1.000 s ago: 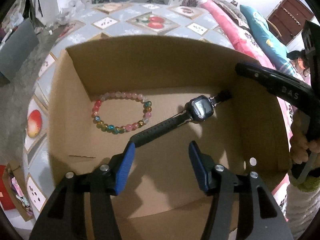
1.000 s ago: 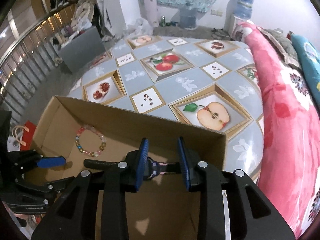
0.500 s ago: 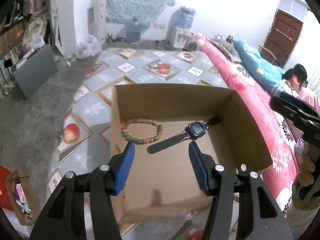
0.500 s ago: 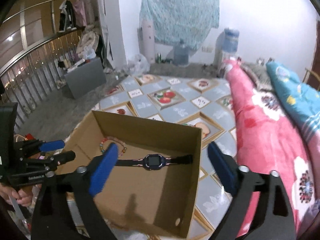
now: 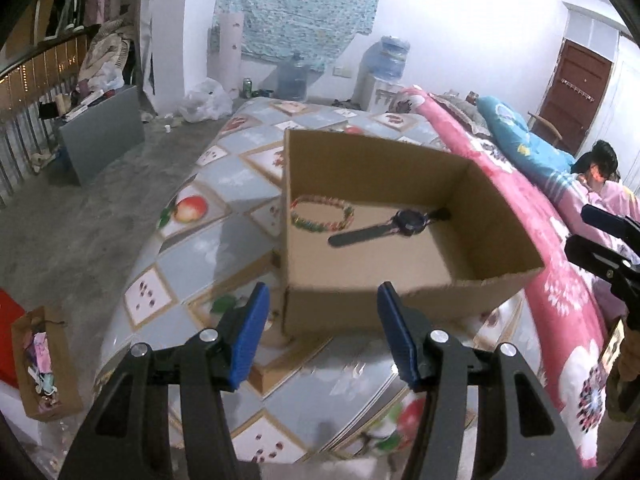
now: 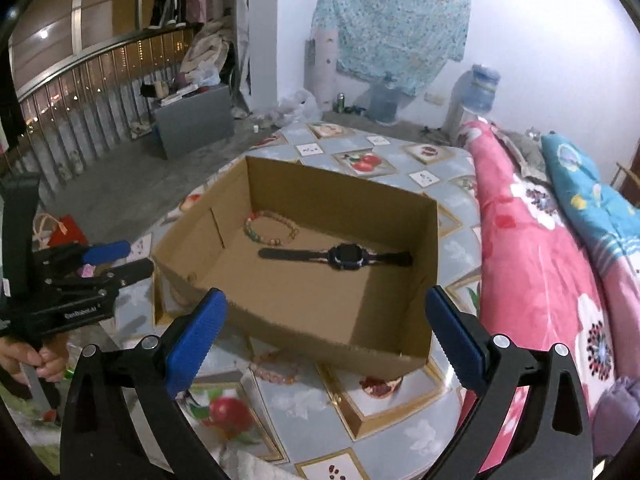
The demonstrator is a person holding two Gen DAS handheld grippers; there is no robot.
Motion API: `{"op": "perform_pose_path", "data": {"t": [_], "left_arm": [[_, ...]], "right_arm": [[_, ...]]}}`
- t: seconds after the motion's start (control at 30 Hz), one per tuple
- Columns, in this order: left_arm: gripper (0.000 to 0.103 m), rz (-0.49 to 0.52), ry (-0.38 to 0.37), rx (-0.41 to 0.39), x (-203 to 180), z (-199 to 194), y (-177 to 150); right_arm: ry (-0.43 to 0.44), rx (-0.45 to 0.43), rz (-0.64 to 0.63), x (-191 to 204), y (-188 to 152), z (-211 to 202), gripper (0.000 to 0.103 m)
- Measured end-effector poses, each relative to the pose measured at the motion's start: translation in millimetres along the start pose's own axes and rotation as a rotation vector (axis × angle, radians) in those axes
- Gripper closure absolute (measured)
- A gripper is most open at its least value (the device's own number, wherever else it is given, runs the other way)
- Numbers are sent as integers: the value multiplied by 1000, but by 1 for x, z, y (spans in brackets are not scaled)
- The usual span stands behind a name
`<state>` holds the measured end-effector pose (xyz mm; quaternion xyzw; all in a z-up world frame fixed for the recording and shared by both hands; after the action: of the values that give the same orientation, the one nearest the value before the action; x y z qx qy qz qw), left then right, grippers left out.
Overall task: Organize jewelry
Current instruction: 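Withdraw both grippers from the box toward the small metal clips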
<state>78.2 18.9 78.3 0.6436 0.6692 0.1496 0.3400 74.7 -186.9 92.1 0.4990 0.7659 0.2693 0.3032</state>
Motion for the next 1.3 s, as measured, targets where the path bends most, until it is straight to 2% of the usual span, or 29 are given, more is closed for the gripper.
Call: {"op": "perform_pose_path", "data": {"t": [0.3, 0.47, 0.63, 0.77, 0.87, 1.0, 1.13, 1.3], "left_arm": [[48, 2, 63, 34, 23, 11, -43], [48, 15, 88, 55, 20, 22, -58], [48, 18, 115, 47, 21, 27, -65], [48, 37, 137, 39, 23, 27, -73], [48, 43, 127, 45, 25, 29, -80], [49, 54, 88, 69, 23, 37, -85], [59, 77, 37, 67, 18, 45, -85], [82, 120, 15, 86, 15, 65, -84]], "right_arm": [[81, -35, 113, 17, -53, 7, 8], [19, 7, 140, 29, -78, 22, 8], [25, 42, 220, 25, -108, 26, 8], [52, 108, 249, 25, -131, 36, 9], [88, 154, 255, 29, -137, 45, 17], [148, 147, 259, 36, -131, 49, 24], [202, 138, 229, 50, -123, 54, 29], [253, 138, 182, 68, -116, 58, 33]]}}
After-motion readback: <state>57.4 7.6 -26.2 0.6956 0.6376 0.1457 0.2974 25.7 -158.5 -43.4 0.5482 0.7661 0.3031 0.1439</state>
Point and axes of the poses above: each gripper's, at about its wrist camera, not at the fingertips, and z roughly the way its jaws point, x to its left, y to its top, the point moved 2 cm from there along z, roughly the way its jaws point, and after that the axes turned 10 degrees about -z, right-handed, at the moved point
